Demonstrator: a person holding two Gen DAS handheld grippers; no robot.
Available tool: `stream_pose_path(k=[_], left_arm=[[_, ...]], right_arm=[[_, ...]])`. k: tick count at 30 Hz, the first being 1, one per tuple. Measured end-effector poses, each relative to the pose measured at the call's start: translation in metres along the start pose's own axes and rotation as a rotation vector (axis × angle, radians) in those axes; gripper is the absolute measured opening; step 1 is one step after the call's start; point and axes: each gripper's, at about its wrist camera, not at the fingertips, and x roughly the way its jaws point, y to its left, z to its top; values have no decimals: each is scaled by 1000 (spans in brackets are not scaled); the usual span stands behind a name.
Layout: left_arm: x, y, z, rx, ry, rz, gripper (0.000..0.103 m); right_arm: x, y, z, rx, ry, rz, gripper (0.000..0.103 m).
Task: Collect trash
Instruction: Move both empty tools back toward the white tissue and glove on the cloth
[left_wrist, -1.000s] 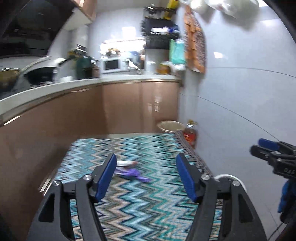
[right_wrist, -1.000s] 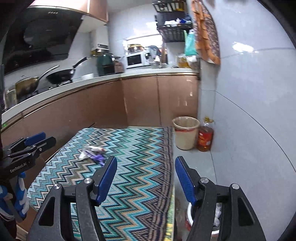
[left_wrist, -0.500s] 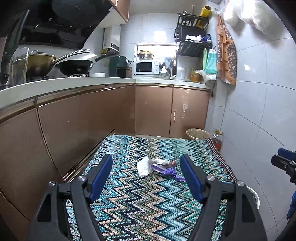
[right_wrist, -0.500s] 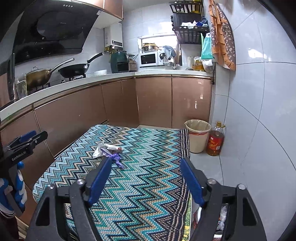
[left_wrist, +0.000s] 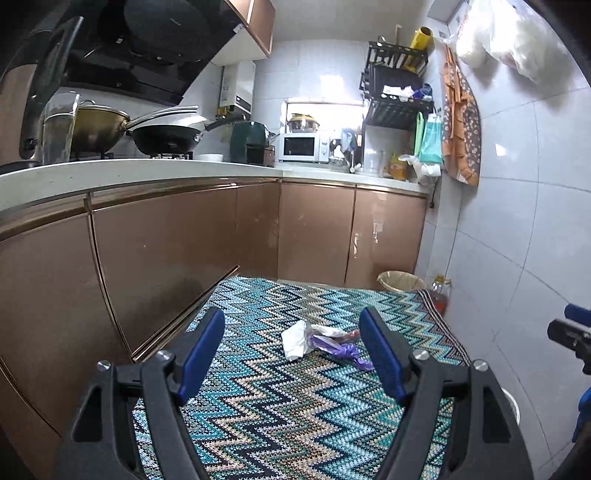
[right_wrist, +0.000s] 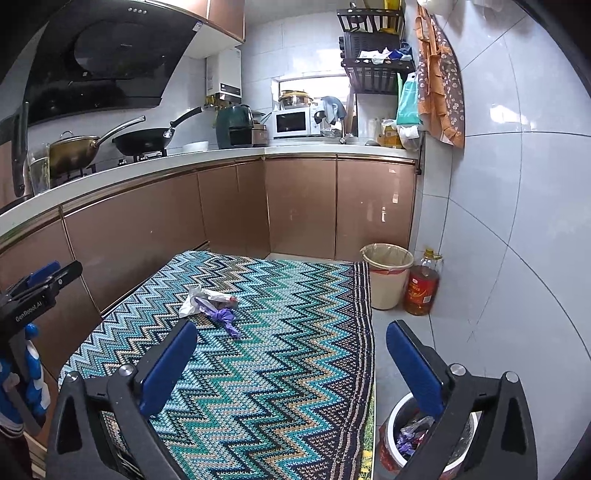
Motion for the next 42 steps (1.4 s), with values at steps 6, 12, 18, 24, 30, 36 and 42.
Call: stream_pose_path(k=[6, 12, 18, 24, 30, 36, 42], left_arm=[[-1, 2, 1, 4, 22, -19, 74], [3, 4, -2, 9, 48, -34, 74], [13, 10, -7, 3, 76, -18, 74], [31, 23, -7, -7, 112, 13, 74], [52, 45, -3, -29, 139, 42, 74], [92, 57, -14, -47, 241, -1, 74], [145, 51, -34, -29, 373, -106, 74]], right_arm=[[0, 0, 2, 28, -20, 15, 103], [4, -2, 2, 46, -19, 7, 103], [21, 7, -2, 41, 45, 57, 103], [32, 21, 0, -1, 70, 92, 103], [44, 23, 15, 2, 51, 128, 103], [79, 26, 18, -8, 97, 165, 99], [136, 32, 10, -17, 187, 237, 78]])
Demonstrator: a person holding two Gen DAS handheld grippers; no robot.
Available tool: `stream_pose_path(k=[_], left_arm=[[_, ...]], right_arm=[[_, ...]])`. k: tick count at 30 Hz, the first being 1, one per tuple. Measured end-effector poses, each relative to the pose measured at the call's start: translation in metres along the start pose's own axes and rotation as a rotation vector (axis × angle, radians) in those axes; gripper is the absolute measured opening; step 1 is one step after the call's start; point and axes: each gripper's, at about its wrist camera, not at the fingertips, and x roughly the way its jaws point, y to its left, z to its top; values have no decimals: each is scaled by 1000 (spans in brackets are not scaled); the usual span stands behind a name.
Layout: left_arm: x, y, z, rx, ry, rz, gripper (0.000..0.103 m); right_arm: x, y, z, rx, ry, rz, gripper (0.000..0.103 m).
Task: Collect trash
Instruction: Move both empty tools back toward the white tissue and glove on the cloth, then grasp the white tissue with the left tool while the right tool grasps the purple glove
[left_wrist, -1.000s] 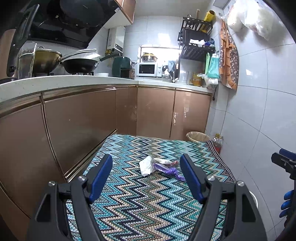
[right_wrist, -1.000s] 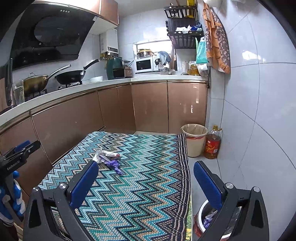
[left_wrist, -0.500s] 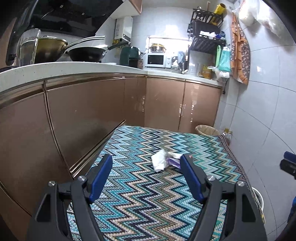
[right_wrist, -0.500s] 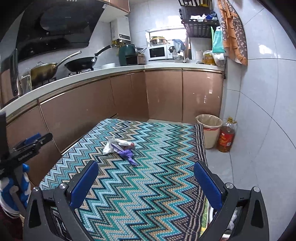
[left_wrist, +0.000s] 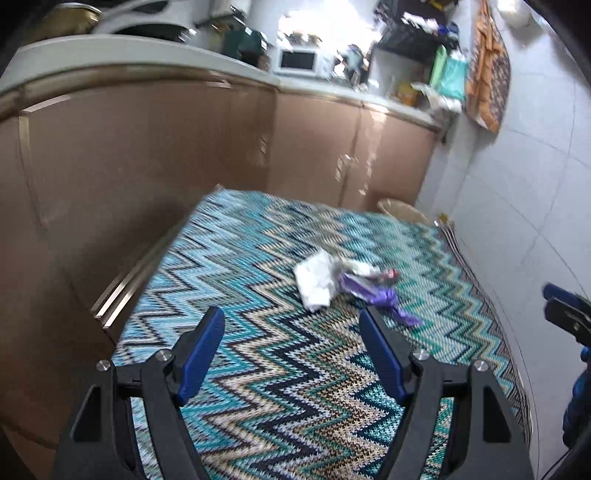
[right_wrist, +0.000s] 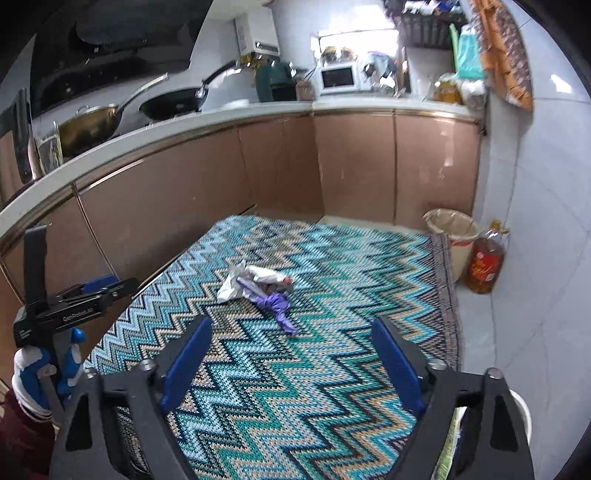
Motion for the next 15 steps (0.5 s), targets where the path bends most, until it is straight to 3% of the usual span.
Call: stream_pose_path(k=[6, 15], left_arm=[[52, -10, 1, 45, 87, -64, 73], [119, -10, 6, 71, 185, -90, 73]], right_arm=[[44, -9, 4, -6, 62, 46, 66], [114, -19, 6, -31, 164, 112, 62]])
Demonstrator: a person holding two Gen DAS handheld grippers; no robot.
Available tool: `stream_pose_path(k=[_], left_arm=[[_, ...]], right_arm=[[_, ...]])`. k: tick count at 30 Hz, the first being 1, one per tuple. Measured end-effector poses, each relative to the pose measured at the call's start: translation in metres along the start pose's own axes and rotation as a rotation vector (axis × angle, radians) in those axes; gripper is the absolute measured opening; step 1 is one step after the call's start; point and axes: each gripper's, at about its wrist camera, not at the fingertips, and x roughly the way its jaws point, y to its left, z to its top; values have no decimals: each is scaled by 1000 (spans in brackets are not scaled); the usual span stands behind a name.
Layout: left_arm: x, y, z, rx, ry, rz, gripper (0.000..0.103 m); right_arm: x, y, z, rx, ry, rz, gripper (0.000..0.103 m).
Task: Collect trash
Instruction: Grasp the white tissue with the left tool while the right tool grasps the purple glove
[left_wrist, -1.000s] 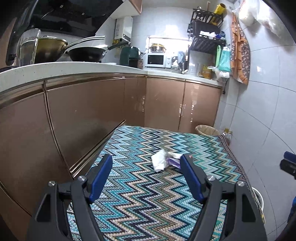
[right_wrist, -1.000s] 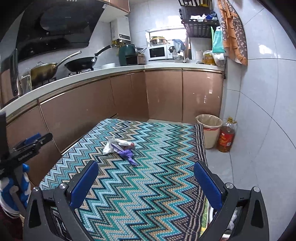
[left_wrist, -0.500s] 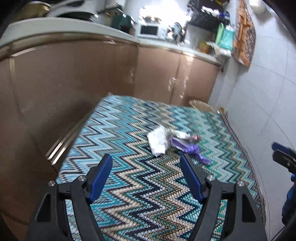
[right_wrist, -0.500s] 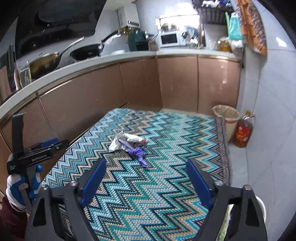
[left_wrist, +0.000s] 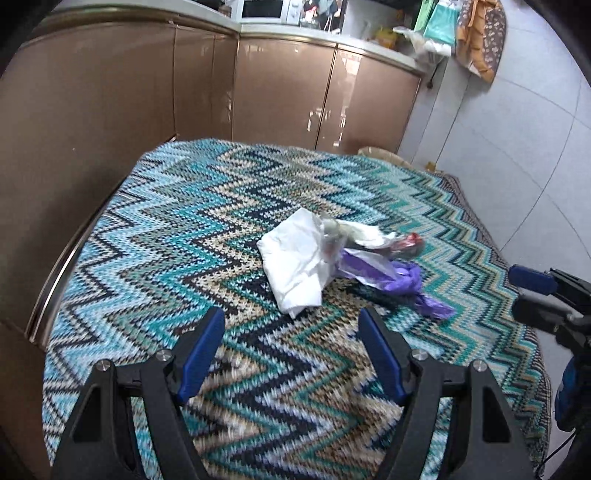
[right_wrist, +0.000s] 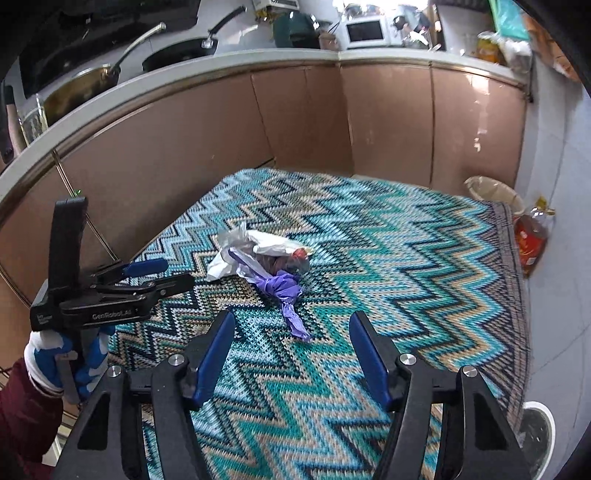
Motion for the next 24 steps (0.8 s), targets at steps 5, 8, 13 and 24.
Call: stream_pose_path(k=[5, 8, 13, 24], left_arm=[[29, 1, 7, 31, 38, 7, 72], [42, -1, 11, 55, 53, 9, 65], [57, -4, 20, 85, 59, 30, 57], [65, 27, 31, -68, 39, 9, 20]], right_arm=[[42, 4, 2, -25, 67, 39, 58], [62, 4, 2, -30, 96, 51, 53], [83, 0, 2, -23, 133, 56, 45], [76, -30, -2, 88, 84, -6, 12]])
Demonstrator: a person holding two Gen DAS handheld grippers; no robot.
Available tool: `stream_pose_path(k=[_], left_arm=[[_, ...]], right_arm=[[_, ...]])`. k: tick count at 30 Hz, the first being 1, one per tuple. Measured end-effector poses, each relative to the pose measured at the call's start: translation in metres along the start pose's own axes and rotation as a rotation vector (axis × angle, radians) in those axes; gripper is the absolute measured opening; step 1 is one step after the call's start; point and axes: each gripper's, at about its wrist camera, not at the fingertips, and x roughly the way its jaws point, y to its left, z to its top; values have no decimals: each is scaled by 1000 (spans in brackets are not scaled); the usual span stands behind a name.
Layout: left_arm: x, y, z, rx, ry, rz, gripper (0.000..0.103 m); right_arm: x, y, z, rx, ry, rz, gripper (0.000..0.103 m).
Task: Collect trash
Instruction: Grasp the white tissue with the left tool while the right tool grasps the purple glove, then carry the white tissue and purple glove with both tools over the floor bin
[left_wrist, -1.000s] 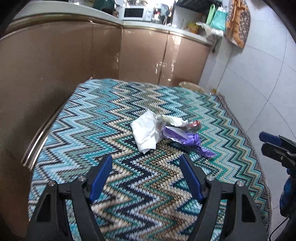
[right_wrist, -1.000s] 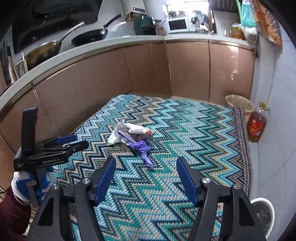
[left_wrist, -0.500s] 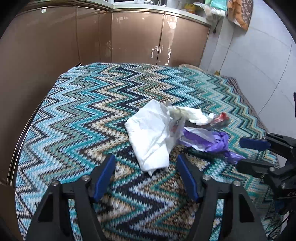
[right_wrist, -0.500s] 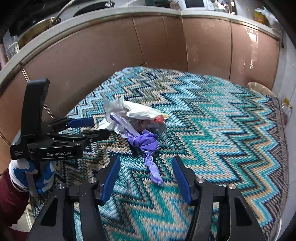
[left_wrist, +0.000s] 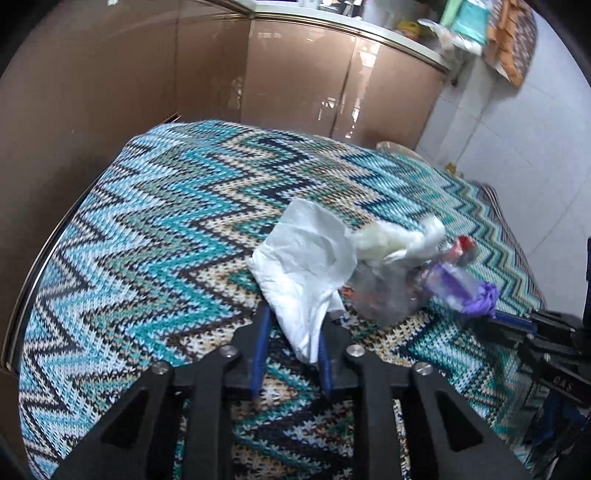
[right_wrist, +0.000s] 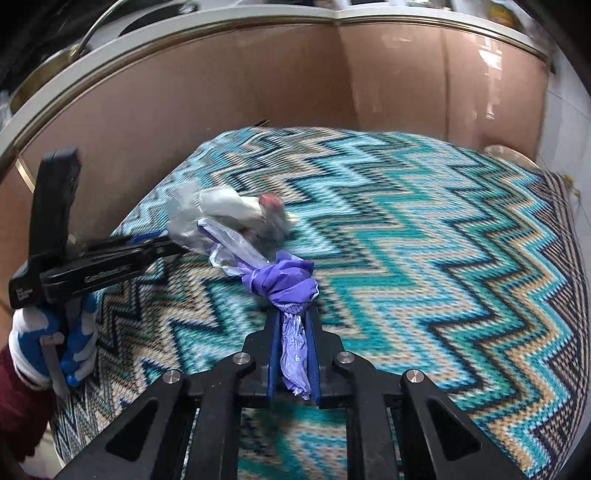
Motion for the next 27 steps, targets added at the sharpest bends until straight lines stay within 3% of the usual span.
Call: stream_pose_path(k=[4, 13, 27], left_arm=[[-5, 10, -3, -54, -8, -2, 17], [-23, 23, -15, -100, -20, 18, 15], [-90, 16, -35, -115, -106, -12, 15]], right_arm=[[-9, -22, -8, 87, -15, -34, 12], [-22, -38, -18, 144, -34, -110, 12], [-98, -12, -35, 120, -133, -129, 12]])
